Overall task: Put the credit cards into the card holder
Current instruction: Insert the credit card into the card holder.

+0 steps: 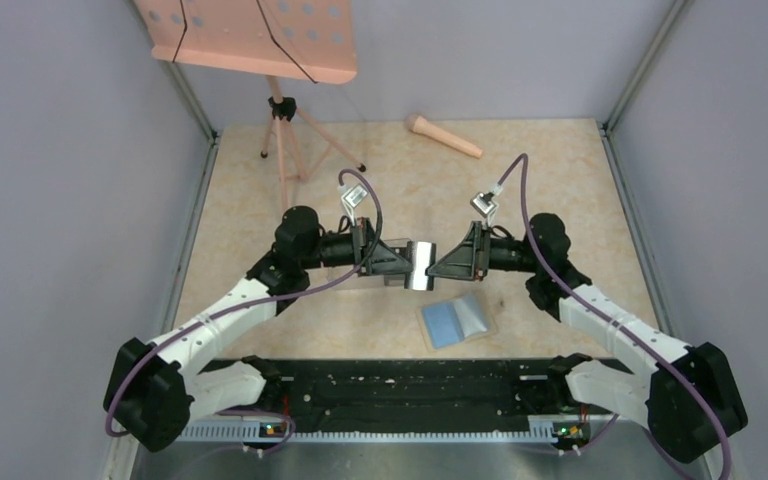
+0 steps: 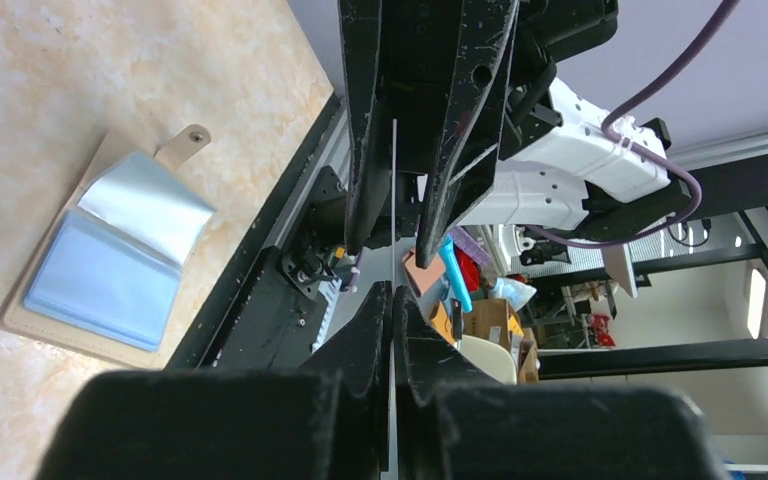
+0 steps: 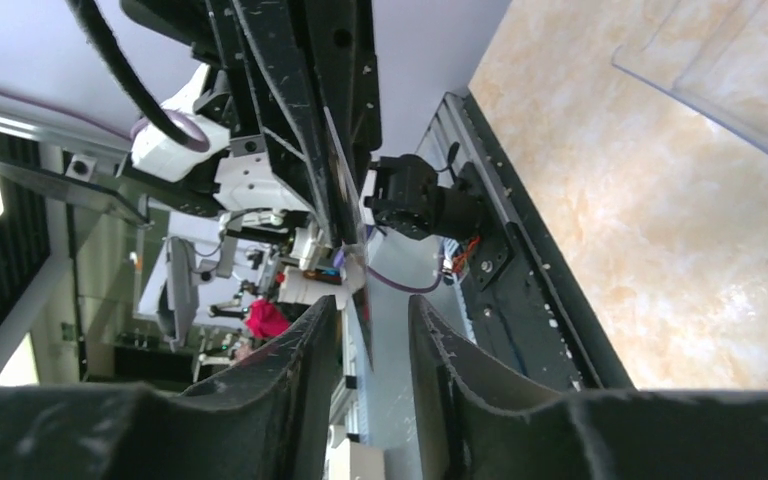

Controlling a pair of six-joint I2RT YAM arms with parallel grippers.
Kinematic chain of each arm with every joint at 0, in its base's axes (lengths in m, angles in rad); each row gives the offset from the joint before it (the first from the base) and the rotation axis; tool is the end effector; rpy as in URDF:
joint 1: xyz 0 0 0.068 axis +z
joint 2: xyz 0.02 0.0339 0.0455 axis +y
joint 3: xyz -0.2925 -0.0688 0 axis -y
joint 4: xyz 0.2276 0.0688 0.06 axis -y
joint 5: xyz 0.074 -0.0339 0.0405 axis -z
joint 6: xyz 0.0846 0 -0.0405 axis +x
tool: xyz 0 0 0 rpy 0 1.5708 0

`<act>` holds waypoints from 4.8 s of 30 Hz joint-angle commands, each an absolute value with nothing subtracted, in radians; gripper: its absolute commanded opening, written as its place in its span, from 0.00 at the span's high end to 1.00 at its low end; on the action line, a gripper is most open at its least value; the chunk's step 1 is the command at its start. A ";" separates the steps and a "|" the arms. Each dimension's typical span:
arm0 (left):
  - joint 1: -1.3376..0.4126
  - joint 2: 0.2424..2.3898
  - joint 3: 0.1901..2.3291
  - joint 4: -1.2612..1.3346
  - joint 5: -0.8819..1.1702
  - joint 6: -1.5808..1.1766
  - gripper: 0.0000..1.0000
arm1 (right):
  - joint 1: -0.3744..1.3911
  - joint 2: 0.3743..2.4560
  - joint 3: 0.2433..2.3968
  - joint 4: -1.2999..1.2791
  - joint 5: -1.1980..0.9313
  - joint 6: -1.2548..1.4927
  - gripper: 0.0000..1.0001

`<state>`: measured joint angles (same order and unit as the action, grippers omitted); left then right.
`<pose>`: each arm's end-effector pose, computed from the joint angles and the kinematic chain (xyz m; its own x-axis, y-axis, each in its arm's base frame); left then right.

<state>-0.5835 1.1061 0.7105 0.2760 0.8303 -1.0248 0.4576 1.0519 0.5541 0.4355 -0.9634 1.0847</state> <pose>0.1761 -0.1911 0.3270 -0.8920 -0.1020 -0.4403 0.4255 0.1389 -0.8942 0.1717 0.1620 0.3039 -0.8991 0.1197 -0.4211 -0.4119 0.0944 0.9063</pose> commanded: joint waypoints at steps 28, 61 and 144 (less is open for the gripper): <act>-0.658 1.069 0.541 -0.060 0.426 -1.009 0.42 | 0.404 1.064 0.483 -0.076 -0.677 0.623 1.00; -0.834 1.564 0.624 0.035 0.424 -1.057 0.66 | 0.304 1.075 0.380 -0.136 -0.608 0.535 1.00; -0.864 1.764 0.924 -0.325 0.257 -0.904 0.79 | 0.267 1.075 0.293 -0.182 -0.777 0.672 1.00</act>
<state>-0.8658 1.7309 0.8875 -0.2279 0.3584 -0.9634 0.2718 1.0729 0.3126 -0.2092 -0.7250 0.6323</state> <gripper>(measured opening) 0.218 0.006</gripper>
